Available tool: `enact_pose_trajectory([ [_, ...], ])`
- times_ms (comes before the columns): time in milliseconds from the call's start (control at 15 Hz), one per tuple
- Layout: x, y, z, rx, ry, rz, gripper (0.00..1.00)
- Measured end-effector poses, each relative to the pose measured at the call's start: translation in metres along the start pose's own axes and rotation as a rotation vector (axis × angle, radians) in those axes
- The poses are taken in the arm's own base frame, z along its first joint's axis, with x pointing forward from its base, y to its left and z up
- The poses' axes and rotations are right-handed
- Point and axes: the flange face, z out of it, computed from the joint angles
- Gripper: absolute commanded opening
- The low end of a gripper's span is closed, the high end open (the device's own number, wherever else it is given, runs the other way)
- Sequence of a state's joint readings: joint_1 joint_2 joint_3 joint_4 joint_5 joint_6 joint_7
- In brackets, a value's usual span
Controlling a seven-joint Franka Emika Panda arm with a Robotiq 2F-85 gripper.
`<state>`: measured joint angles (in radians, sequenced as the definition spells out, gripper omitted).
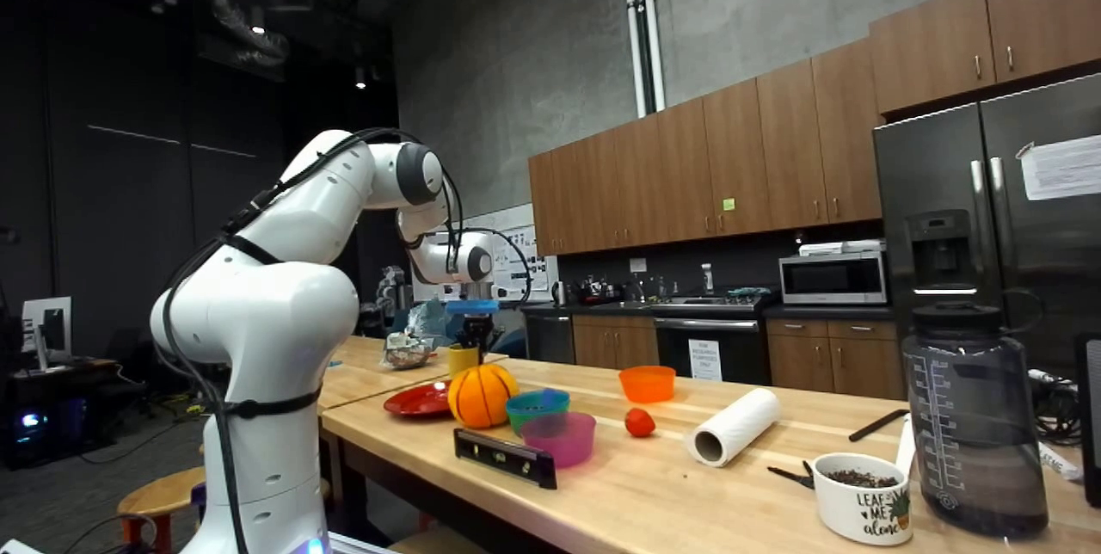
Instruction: Move the yellow cup to the left
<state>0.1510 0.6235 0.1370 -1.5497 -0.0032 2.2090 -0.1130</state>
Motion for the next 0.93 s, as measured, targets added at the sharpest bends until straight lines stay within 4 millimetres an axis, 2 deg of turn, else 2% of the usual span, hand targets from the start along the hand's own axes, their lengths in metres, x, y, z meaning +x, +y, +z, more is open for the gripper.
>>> enact_pose_trajectory([
  [400,-0.001,-0.038,0.004,0.032,-0.009,-0.068,0.03],
  [867,-0.013,-0.087,0.008,0.031,-0.021,-0.109,0.03],
  [933,-0.015,-0.092,0.008,0.030,-0.020,-0.113,0.15],
])
